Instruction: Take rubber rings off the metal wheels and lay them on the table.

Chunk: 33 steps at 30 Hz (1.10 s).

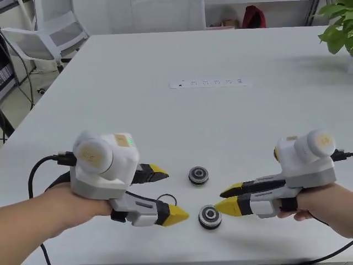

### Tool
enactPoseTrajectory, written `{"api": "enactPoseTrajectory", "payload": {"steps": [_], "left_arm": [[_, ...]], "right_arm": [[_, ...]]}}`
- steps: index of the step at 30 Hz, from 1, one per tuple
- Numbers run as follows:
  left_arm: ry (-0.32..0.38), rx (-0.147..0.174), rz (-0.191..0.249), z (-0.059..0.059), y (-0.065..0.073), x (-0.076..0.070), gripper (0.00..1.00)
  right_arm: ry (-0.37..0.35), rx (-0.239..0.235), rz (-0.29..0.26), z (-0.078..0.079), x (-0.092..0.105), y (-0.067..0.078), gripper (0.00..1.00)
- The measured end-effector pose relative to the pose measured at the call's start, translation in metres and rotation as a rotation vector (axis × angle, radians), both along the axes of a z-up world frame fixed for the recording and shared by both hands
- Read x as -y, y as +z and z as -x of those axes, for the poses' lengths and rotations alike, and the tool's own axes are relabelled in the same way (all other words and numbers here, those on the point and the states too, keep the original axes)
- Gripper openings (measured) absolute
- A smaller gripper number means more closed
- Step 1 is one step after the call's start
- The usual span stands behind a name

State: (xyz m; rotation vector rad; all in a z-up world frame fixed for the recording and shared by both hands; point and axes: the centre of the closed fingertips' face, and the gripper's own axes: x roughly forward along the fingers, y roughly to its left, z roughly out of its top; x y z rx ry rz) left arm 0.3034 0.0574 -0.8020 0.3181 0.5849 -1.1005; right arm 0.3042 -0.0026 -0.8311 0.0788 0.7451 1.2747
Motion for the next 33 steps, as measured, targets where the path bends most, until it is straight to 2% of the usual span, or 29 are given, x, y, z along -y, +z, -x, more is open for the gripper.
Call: {"api": "enactPoseTrajectory", "payload": {"steps": [22,33], "left_arm": [[-0.056,-0.030,-0.030,0.005,-0.017,0.019,0.54],[-0.071,-0.041,-0.048,0.007,-0.025,0.023,0.51]], "right_arm": [[0.029,0.011,0.041,0.012,0.006,-0.020,0.26],[0.071,0.040,0.064,0.017,0.005,-0.027,0.25]]}}
